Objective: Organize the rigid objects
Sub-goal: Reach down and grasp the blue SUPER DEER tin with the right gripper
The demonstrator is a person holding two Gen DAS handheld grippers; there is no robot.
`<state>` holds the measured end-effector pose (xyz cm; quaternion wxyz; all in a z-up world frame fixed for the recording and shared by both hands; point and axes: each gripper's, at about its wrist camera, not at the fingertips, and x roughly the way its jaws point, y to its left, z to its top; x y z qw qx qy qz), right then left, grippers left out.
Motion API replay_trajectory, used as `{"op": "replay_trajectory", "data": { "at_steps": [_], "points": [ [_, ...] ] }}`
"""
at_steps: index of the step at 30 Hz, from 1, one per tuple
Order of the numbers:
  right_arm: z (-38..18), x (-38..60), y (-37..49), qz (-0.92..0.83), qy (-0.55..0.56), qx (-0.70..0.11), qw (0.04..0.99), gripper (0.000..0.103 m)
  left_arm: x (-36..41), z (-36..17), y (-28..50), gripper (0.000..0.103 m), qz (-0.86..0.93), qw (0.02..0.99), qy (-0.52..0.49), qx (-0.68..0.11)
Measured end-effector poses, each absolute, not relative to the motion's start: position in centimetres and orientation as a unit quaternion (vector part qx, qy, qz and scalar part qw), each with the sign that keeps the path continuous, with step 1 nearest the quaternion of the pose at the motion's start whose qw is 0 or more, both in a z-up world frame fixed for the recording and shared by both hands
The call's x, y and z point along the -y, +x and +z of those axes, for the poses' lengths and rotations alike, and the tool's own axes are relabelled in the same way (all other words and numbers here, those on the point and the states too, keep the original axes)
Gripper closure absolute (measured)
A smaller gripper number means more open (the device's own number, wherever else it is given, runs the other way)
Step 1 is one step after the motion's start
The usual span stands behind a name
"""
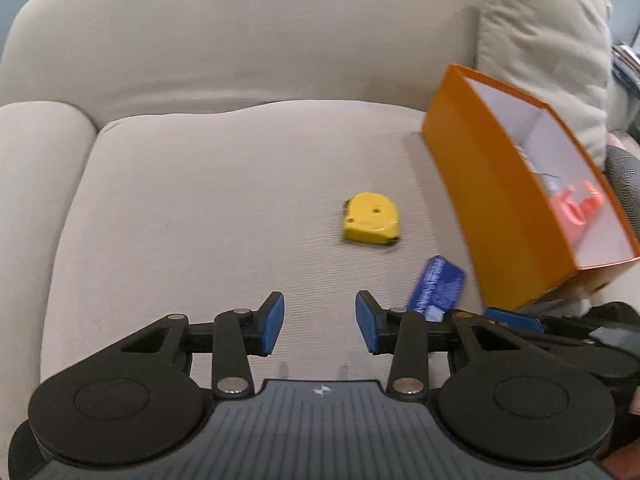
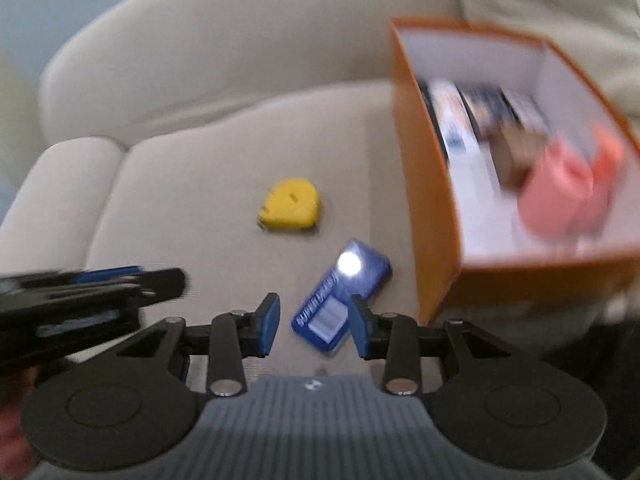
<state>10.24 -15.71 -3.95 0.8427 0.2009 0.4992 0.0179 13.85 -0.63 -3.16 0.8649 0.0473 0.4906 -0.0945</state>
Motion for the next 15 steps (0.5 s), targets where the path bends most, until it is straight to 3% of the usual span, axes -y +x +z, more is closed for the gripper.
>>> {"op": "replay_trajectory", "data": {
  "at_steps": [5,15],
  "points": [
    [-6.9,15.5,11.5,-0.045,0.234,-0.516,0.823,0.057,-1.1,-4.3,13.6,0.056,-0.094,0.863,0.036,-0.495],
    [-8.9,14.4,13.6,-0.095,0.257,-0.513,0.814,0.055,-1.5,-5.7,14.8,0.056,-0.091,0.856,0.034,-0.507]
  ]
}}
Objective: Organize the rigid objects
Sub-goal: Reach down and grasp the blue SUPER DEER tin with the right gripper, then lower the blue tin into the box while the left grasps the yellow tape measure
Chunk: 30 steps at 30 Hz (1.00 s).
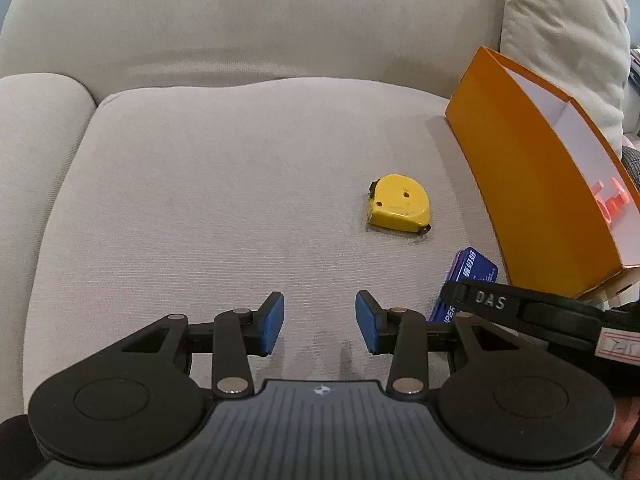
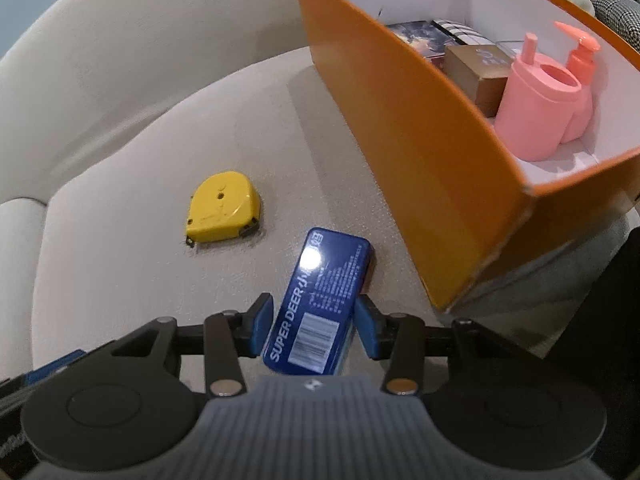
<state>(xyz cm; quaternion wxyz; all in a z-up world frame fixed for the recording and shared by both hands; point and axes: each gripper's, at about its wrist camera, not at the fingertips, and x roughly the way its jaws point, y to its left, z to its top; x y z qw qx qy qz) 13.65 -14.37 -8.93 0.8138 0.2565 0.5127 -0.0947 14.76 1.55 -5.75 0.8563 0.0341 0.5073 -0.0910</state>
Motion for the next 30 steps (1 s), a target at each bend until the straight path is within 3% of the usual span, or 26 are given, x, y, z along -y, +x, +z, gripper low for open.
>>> {"op": "replay_trajectory", "data": {
  "at_steps": [14,22,30],
  "points": [
    [-8.6,13.1,14.5,-0.051,0.184,-0.507,0.840,0.056,-0.7,-5.9,15.6,0.056,-0.099,0.850,0.044,-0.516],
    [-3.3,14.3,12.8,0.001,0.173,-0.450,0.876,0.056,0.0,-2.6,14.9,0.058,-0.106,0.859,0.052,-0.497],
    [3.1,18.8,11.3,0.026,0.170,-0.380,0.909,0.056,3.0,0.0,15.1,0.050,-0.143,0.867,0.081,-0.471]
  ]
}}
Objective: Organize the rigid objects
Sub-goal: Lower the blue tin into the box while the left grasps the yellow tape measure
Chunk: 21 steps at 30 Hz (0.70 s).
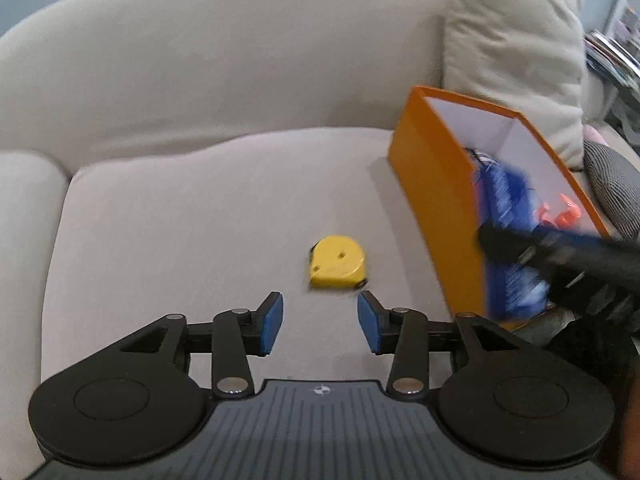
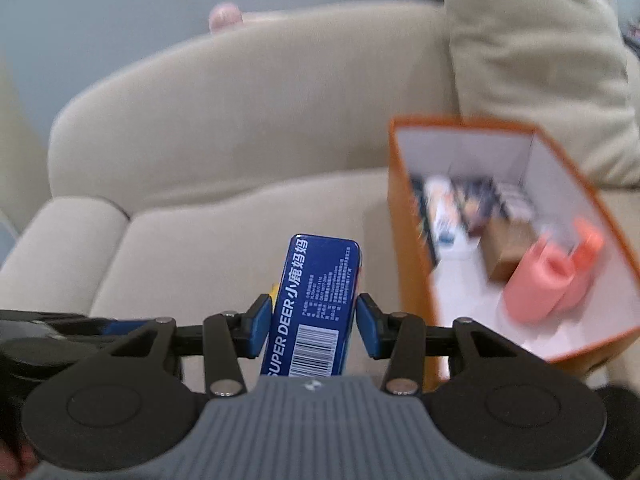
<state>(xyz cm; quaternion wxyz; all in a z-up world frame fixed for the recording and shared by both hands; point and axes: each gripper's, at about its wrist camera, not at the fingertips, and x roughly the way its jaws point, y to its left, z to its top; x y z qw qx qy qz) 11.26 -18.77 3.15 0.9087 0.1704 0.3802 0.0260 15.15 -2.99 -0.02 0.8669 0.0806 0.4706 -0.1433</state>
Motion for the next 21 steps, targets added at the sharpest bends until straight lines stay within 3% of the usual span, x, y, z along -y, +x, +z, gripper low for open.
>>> {"op": "replay_trajectory", "data": {
  "at_steps": [5,10,21],
  "points": [
    [4.9,23.9,12.5,0.003,0.164,-0.380,0.910,0.055,5.5,-0.7,16.5,0.043,-0.171,0.863,0.114,-0.461],
    [1.9,27.8,15.6,0.008,0.149,-0.446,0.883,0.055,7.4,-3.8,18.2,0.029,-0.177,0.854,0.141,-0.469],
    [-5.9,29.1,21.1,0.040,0.148,-0.546,0.824,0.055,8.5,-8.9,22.1,0.027,-0.152,0.831,0.172,-0.507]
  ]
}}
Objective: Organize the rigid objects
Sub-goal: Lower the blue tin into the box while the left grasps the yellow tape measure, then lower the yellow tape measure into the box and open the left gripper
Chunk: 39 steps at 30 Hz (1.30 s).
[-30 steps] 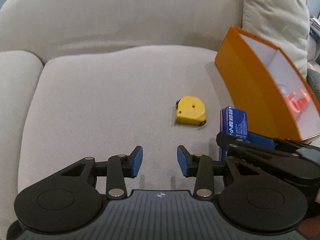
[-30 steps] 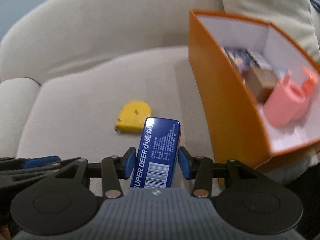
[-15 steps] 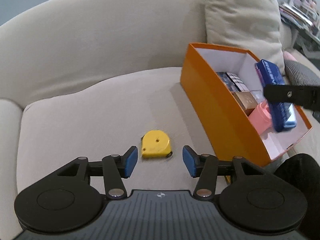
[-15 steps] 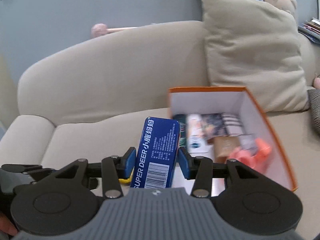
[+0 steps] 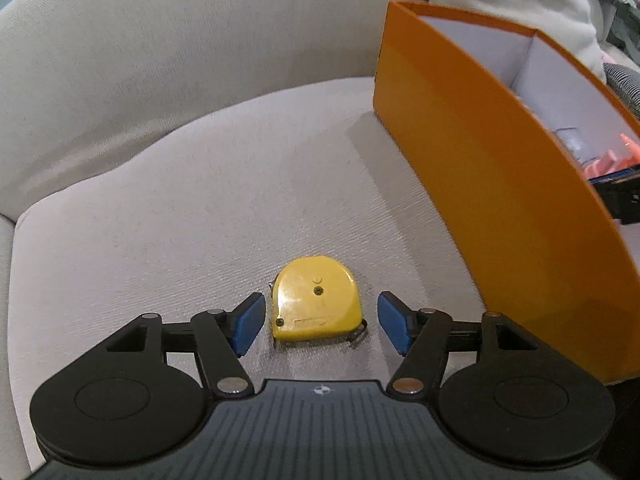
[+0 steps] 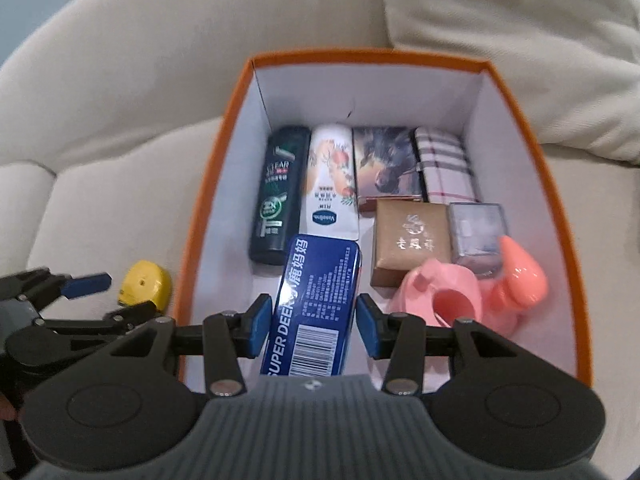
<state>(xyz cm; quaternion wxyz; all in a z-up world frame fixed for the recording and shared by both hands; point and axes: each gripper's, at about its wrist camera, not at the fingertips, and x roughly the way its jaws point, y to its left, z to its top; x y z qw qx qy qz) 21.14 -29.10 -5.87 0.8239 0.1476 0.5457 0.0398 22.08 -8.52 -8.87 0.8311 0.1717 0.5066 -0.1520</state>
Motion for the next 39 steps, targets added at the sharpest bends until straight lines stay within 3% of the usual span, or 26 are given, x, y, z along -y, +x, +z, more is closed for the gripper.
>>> {"op": "replay_trajectory", "data": {
  "at_steps": [10,14,16,27,32,39],
  "points": [
    [-8.6,27.4,24.7,0.060,0.079,-0.567,0.817,0.055,9.1,-10.3,22.5,0.028,-0.147,0.826,0.180,-0.514],
    [-8.9,27.3,25.0,0.054,0.058,-0.573,0.816,0.055,9.1,-10.5,22.5,0.040,-0.143,0.824,0.185,-0.516],
    [-9.1,27.8,25.2,0.054,0.066,-0.576,0.813,0.056,9.1,-10.6,22.5,0.041,-0.143,0.825,0.181,-0.516],
    [-6.3,28.8,23.7,0.053,0.068,-0.546,0.834,0.057,8.8,-10.2,22.8,0.042,-0.153,0.824,0.160,-0.521],
    [-3.5,29.8,21.5,0.048,0.081,-0.513,0.853,0.057,9.4,-8.1,21.0,0.042,-0.174,0.832,0.174,-0.497],
    [-1.2,31.6,18.2,0.053,0.105,-0.489,0.864,0.057,12.1,-1.0,18.5,0.042,-0.242,0.839,0.210,-0.440]
  ]
}}
